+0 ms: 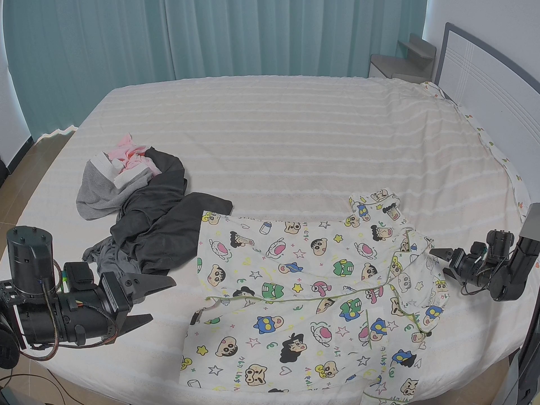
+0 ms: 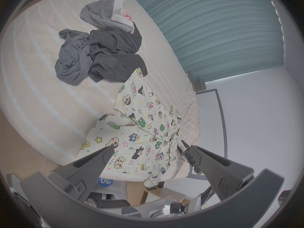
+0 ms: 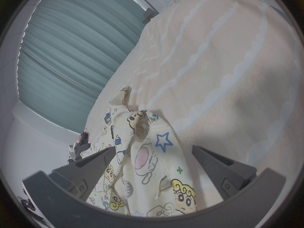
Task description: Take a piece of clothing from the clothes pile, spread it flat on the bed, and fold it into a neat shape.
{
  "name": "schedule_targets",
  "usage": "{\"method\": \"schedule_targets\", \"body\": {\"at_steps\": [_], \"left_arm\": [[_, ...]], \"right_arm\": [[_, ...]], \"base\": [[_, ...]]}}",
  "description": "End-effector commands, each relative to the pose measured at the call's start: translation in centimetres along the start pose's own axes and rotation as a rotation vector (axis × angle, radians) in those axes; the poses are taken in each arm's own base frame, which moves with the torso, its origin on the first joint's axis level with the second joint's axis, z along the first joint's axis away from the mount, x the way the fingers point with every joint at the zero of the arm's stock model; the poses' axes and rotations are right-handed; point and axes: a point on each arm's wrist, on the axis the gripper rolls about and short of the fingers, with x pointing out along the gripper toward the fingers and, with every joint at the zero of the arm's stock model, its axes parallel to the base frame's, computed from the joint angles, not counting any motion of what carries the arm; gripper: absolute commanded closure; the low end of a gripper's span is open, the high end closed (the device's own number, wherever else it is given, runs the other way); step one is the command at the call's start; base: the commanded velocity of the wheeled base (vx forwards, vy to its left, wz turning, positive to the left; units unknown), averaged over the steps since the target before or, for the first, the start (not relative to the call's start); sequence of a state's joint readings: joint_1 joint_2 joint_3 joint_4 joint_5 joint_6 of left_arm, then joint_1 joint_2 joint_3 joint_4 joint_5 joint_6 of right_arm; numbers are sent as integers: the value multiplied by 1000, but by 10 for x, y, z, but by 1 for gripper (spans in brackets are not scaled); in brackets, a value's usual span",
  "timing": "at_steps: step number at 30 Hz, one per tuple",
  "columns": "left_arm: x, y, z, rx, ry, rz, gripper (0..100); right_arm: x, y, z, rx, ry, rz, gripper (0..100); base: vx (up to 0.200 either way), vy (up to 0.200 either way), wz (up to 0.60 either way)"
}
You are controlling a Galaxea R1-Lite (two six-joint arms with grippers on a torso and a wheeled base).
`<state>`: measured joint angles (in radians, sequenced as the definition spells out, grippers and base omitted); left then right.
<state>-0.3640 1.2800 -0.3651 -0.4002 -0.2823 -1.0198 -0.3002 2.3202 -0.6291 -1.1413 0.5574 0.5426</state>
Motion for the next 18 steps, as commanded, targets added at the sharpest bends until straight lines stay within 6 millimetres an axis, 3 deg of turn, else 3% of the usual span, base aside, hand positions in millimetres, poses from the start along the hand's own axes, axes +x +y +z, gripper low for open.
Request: {"method": "schedule_targets", "body": {"at_steps": [1, 4, 5, 18], "left_arm": [[0, 0, 0, -1, 1, 2, 0], [0, 0, 0, -1, 2, 1, 0], [0, 0, 0, -1, 1, 2, 0], [0, 0, 0, -1, 0, 1, 0]], "right_arm": [[4, -7, -7, 17, 24, -12, 0], [5, -8, -9, 20, 28, -11, 0], [7, -10, -10, 24, 31, -13, 100], [5, -11, -9, 25, 15, -19, 100]], "base": [[0, 0, 0], [0, 0, 0], [0, 0, 0], [0, 0, 0]]}}
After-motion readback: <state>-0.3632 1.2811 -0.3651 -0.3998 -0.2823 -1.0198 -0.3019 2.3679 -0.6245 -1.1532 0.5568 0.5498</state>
